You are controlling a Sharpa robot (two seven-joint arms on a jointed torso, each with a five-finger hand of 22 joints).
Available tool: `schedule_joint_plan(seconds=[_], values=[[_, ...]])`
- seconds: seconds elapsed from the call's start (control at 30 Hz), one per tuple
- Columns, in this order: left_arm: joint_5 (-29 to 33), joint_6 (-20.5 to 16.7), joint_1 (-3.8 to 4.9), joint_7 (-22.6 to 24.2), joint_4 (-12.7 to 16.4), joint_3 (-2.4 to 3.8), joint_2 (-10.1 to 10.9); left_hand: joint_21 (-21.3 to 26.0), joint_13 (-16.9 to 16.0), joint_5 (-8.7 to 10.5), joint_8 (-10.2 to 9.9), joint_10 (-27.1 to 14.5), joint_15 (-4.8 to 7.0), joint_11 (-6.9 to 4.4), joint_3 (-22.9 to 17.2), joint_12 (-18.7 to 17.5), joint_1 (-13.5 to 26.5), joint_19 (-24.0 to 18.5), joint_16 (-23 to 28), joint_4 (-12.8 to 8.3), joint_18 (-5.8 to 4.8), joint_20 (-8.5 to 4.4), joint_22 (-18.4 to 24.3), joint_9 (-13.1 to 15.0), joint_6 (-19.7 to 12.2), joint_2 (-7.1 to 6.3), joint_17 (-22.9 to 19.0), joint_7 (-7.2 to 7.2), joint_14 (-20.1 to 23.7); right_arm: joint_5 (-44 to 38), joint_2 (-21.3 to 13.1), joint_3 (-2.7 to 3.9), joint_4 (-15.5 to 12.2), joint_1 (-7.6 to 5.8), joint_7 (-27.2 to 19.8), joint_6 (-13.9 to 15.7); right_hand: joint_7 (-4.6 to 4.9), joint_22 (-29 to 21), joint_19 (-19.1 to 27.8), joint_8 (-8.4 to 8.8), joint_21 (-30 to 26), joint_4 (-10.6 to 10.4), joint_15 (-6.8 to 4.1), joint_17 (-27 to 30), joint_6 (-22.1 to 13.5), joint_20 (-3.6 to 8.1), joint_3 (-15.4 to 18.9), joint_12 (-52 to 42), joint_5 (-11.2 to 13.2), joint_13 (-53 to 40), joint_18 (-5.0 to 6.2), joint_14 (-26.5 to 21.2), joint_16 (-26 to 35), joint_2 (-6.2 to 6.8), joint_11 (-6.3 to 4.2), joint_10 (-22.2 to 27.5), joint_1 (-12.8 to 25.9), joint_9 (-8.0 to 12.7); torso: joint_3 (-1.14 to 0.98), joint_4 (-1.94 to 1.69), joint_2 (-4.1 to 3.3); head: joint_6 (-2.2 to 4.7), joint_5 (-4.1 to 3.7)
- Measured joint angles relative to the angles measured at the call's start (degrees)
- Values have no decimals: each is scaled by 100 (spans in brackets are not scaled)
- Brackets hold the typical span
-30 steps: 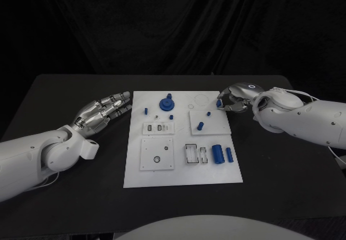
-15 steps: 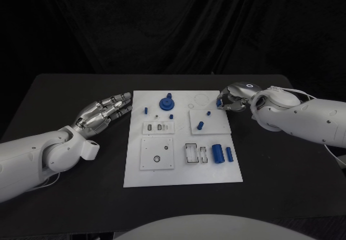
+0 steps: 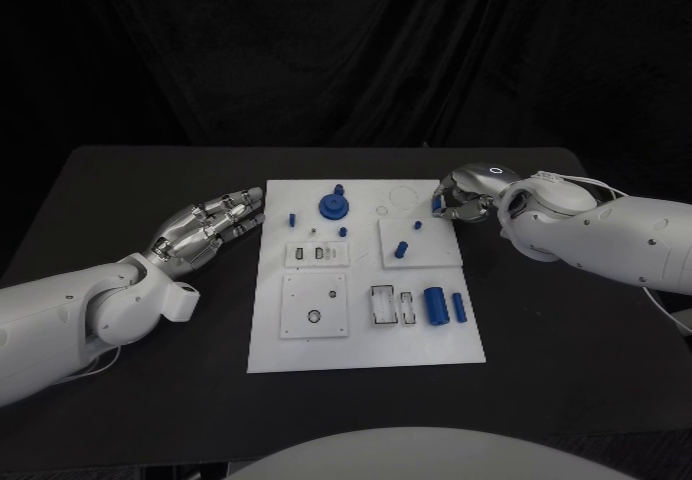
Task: Assemble the parts on the task board
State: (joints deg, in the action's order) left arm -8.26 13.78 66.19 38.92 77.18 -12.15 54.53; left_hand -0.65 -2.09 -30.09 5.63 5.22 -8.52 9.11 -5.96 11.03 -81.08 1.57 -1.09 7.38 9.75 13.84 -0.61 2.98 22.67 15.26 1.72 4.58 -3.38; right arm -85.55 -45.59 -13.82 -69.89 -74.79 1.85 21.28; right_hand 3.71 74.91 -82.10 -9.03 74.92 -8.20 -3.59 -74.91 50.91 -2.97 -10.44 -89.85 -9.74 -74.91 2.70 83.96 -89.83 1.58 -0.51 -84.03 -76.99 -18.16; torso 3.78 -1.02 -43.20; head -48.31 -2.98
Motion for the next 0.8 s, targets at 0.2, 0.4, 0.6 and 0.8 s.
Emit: schedule_joint_plan(seconds=[0.2, 0.4, 0.6, 0.8], values=[[0, 11, -8, 0, -8, 0, -4, 0, 0, 0, 0, 0, -19, 0, -33, 0, 22, 0, 0, -12, 0, 0, 0, 0, -15, -22, 0, 14, 19, 1, 4, 2, 6, 1, -1, 11, -6, 0, 0, -93, 0, 16, 0, 0, 153, 0, 16, 0, -38, 0, 0, 0, 0, -38, 0, 0, -38, -83, 1, -3, -1, -2, 2], [0, 22, -21, 0, -12, 0, -4, 0, 0, 0, 0, -21, -19, 21, -33, 0, 22, 0, 0, -12, 0, 0, 0, 0, -15, -22, 0, 15, 19, 2, -59, 8, -102, 2, -5, 134, -40, 4, 0, -186, -25, 39, -11, 0, 300, 0, -5, 0, -269, 0, 0, 12, 0, -69, -43, -1, -69, -212, 2, -3, -1, -2, 8], [0, 25, -30, 0, -1, 0, 24, 0, 0, 0, 0, -22, -19, 21, -33, 0, 22, 0, 0, -12, 0, 0, 0, 0, -15, -22, -1, 14, 19, 2, -252, 46, -564, -2, -30, 457, 2, 4, -41, -255, -8, 84, -41, 0, 385, 41, -8, 0, -575, 0, 0, 0, 0, -75, -42, -1, -108, -306, 2, -2, -1, 10, 13], [0, 25, -33, 1, 11, 0, 41, 0, 0, 0, 0, -21, -19, 21, -48, 0, 22, 0, 0, -28, 0, 0, 0, 0, -15, -22, -1, 14, 19, 3, -412, 77, -1291, -194, -34, 713, 2, 3, -41, -257, 7, 86, -40, 0, 385, 41, -6, 0, -619, 0, 0, 0, 0, -82, -42, -1, -144, -311, 1, -2, 0, 19, 3]])
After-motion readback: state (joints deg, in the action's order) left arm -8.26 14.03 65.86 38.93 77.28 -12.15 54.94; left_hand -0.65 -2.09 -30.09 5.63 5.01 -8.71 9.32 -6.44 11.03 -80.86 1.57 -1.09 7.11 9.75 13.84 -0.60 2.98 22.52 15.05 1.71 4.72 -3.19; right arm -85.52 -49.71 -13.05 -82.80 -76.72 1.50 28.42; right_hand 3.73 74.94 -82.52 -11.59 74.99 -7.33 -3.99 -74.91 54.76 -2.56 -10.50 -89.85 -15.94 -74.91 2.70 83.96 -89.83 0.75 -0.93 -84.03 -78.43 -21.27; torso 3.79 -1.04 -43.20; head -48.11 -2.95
